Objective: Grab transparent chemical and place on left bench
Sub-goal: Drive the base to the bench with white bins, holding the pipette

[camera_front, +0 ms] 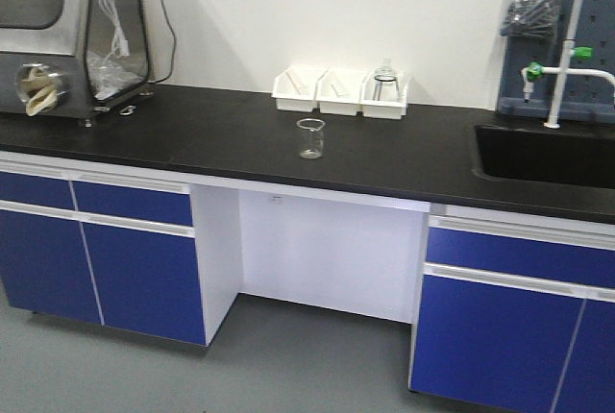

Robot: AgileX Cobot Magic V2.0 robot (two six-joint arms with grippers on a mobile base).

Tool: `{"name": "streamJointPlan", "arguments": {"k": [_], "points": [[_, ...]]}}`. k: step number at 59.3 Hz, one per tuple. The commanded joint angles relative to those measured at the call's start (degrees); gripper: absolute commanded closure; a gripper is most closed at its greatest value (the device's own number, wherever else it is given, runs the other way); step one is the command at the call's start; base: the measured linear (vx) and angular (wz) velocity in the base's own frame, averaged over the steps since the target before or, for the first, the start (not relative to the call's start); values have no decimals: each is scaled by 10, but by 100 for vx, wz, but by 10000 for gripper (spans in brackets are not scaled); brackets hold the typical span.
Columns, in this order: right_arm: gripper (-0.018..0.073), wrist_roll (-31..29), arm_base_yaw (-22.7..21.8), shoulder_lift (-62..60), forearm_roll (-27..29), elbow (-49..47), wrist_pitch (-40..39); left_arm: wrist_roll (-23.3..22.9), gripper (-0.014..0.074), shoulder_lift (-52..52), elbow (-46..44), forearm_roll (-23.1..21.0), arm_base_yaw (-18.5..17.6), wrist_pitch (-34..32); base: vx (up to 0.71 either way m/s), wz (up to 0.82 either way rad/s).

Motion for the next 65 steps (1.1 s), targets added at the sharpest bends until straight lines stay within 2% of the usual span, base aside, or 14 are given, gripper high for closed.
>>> {"name": "streamJointPlan", "arguments": {"k": [1,65], "points": [[564,-1,-1,3,-5,-17,-41,-4,600,-11,9,0,-1,-45,6,23],[564,-1,-1,3,-5,-17,-41,-4,600,-11,9,0,-1,-45,15,34]]}}
